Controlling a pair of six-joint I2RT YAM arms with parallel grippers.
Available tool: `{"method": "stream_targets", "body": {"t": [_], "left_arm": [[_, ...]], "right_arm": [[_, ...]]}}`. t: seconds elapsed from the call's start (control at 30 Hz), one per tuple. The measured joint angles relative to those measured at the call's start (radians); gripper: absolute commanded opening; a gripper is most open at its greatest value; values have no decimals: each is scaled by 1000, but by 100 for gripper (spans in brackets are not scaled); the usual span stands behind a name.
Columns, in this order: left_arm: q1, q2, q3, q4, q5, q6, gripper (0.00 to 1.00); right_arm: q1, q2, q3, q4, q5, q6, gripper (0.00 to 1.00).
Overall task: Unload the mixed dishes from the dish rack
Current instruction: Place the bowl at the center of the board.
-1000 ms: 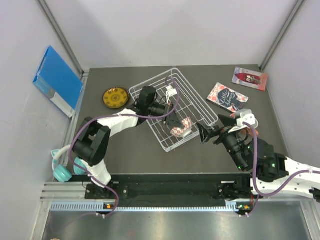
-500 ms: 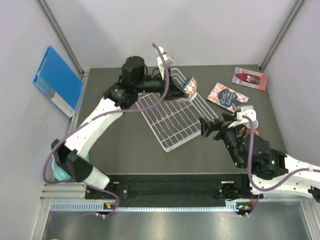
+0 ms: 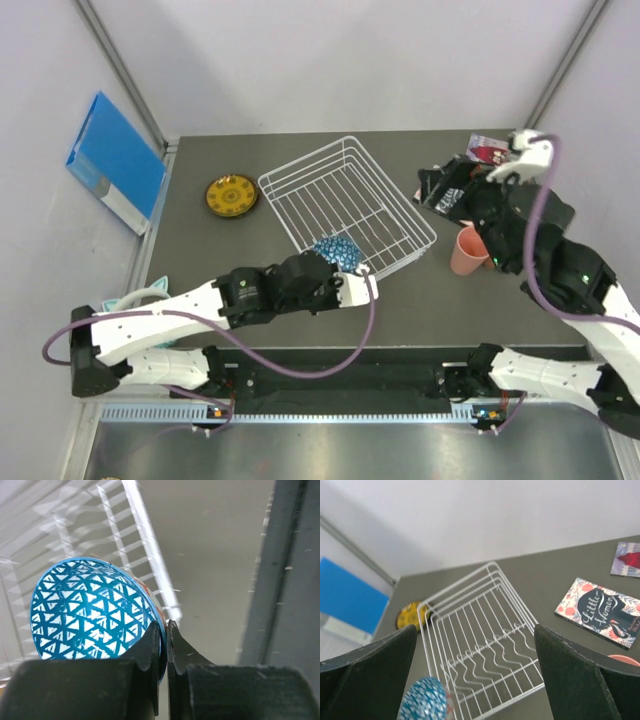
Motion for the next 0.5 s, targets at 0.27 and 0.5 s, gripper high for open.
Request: {"method": "stream_targets", "body": {"t": [0.27, 0.5], "left_arm": [[-121, -94, -26, 99, -211, 216, 0], [-121, -68, -27, 107, -203, 270, 0]], "right_arm": [[-160, 225, -19, -103, -510, 6, 100], [-160, 257, -71, -162, -705, -10, 96]]}}
